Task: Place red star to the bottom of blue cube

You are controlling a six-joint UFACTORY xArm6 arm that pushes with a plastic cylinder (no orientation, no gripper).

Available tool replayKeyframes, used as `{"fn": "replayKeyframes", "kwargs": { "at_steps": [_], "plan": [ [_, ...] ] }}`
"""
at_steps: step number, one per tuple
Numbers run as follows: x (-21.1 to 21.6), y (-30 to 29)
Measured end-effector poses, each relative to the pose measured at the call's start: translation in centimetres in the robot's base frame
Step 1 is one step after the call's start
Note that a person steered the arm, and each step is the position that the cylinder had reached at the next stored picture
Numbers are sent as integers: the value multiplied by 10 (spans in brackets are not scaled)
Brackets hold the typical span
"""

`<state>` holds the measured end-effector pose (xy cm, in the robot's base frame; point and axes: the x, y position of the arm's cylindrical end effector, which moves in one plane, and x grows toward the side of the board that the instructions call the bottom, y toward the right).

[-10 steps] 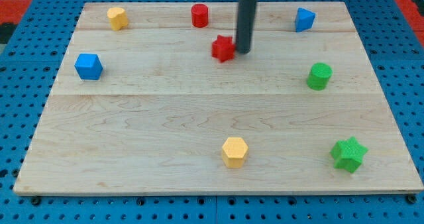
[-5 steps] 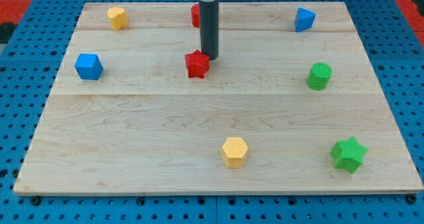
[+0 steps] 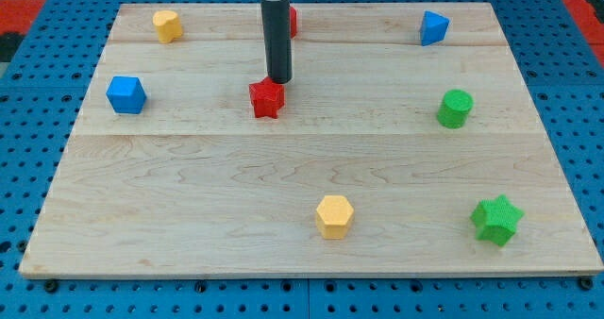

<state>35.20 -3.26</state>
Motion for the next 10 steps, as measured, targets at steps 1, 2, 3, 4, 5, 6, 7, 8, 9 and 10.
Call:
{"fn": "replayKeyframes", "kwargs": {
  "at_steps": [1,2,3,4,5,6,7,8,9,10],
  "plan": [
    [18,-16],
    [61,-22],
    [91,-24],
    [128,-22],
    [128,-67],
    [128,-124],
    [130,-134],
    [141,-145],
    [155,-161],
    [155,-165]
  ]
}}
